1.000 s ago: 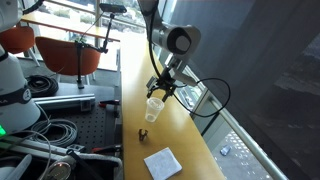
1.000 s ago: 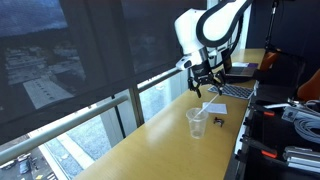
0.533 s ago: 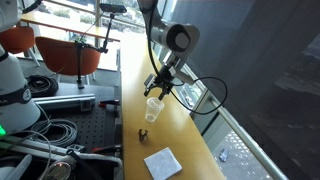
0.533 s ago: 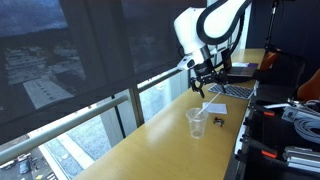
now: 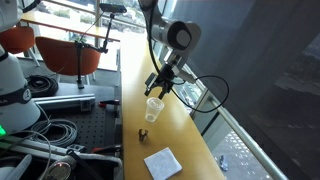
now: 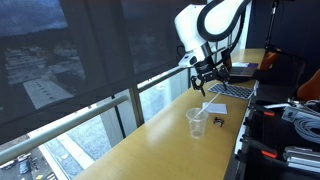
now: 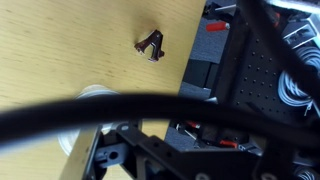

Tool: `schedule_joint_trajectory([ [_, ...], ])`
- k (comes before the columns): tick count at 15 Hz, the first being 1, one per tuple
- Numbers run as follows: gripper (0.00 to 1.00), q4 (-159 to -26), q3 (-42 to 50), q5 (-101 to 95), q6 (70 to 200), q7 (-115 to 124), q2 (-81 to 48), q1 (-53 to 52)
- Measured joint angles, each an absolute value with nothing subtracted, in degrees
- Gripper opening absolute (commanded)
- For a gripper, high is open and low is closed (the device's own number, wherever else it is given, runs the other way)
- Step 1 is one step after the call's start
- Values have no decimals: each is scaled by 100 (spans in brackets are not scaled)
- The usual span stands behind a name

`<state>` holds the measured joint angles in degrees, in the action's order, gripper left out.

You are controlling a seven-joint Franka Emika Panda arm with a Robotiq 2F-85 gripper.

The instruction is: Lift the straw from the table and put it in the cup

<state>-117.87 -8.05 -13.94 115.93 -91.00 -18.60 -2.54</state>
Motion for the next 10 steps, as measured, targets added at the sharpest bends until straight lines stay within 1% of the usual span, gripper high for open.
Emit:
schedule_joint_trajectory([
  [10, 100, -11731, -766, -1543, 11960, -9915, -2202, -238],
])
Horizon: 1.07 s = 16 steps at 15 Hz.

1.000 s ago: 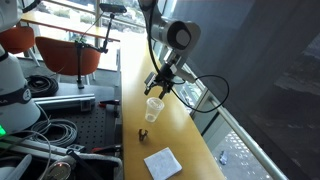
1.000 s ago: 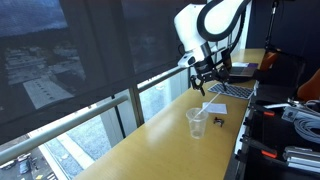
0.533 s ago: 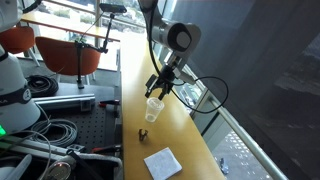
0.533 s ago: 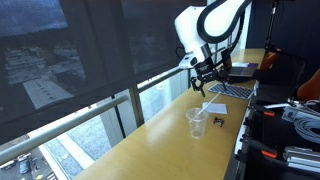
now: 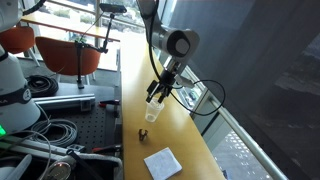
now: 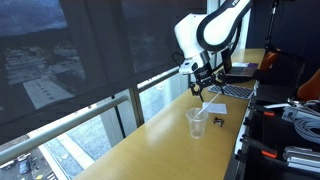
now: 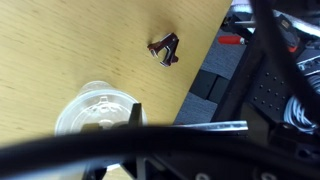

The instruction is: Lift the straw from the table and put it in the cup

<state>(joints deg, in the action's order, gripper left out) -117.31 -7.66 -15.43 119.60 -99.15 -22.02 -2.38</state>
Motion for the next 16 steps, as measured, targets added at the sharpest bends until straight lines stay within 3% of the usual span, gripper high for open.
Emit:
schedule_joint_trajectory([
  [16, 100, -10887, -957, -1375, 12298, -10193, -2480, -387],
])
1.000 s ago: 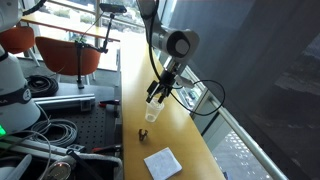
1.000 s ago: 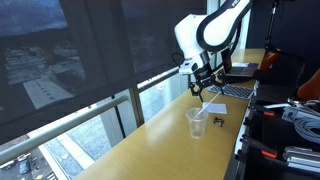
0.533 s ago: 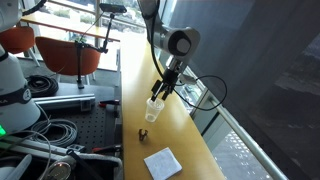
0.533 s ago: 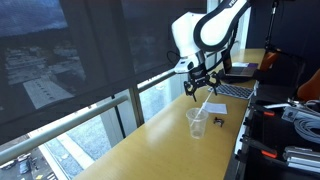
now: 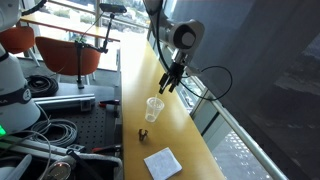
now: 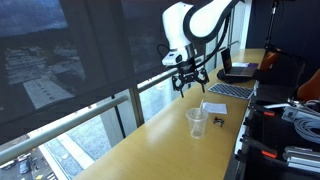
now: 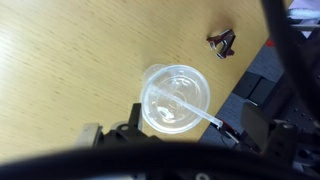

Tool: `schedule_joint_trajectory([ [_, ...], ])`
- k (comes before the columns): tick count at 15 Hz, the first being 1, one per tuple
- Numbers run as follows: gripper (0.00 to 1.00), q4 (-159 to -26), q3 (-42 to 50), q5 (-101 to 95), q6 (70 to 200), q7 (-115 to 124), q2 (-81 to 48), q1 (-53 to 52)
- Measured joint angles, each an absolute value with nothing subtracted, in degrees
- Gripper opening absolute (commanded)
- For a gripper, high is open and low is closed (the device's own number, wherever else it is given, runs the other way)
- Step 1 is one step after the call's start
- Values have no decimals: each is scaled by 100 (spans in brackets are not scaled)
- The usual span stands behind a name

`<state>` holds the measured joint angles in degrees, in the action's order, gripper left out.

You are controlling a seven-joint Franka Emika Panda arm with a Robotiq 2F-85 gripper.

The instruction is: Lift the straw from the table and put it in the cup

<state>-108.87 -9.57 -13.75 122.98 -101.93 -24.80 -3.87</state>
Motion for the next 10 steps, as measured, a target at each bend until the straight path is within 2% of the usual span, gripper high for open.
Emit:
schedule_joint_trajectory([
  [10, 100, -10601, -931, -1329, 12098, -9427, -2589, -493],
])
